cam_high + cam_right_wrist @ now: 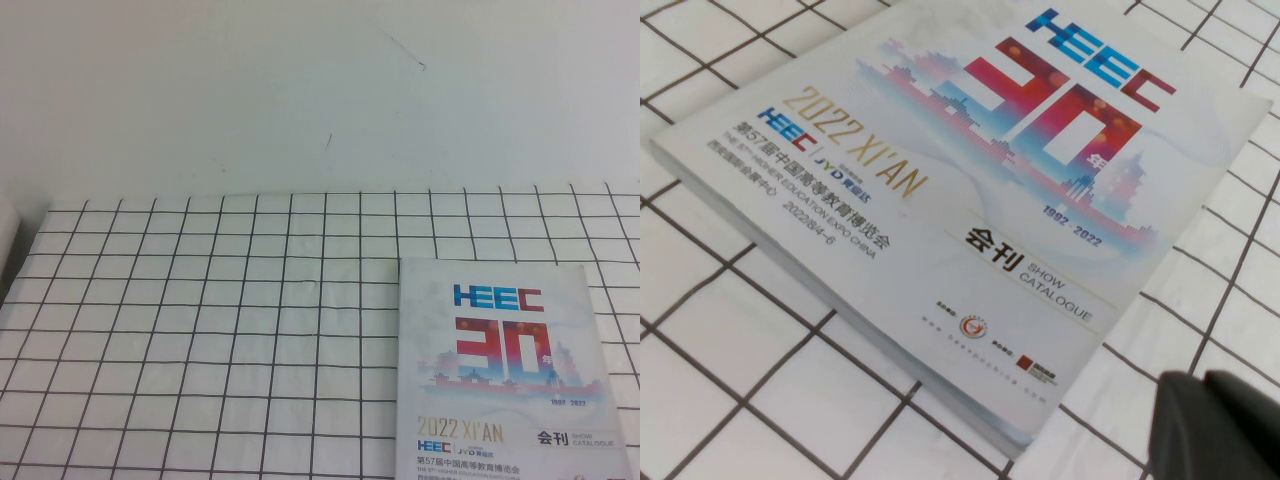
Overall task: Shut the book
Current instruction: 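Close the open booklet and leave it lying on the table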
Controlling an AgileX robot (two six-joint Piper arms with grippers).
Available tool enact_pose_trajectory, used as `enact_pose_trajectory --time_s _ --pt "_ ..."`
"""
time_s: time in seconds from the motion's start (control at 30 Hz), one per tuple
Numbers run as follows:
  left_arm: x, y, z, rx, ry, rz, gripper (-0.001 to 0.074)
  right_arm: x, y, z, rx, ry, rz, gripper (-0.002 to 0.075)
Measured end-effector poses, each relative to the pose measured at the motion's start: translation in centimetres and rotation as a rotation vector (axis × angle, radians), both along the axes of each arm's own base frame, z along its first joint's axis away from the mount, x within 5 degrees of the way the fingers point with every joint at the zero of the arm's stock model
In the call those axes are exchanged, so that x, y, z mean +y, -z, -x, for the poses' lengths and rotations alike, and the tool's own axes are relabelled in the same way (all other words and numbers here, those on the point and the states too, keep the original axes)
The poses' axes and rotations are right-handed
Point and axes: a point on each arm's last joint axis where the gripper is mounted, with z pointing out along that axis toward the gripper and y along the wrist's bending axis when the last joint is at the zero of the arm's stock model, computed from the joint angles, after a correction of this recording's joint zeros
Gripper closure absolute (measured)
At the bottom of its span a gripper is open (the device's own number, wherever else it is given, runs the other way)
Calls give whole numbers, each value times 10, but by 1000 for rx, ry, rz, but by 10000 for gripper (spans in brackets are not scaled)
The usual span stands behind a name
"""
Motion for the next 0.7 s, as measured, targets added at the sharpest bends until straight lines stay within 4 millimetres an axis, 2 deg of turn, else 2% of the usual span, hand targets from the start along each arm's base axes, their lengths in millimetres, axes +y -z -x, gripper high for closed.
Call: enact_pose_trajectory --time_s 0.53,0.7 --pt "0 0 0 0 1 -3 738 0 0 0 0 0 0 729" --pt "0 0 0 0 1 -3 738 -3 -6 7 -89 7 -33 729"
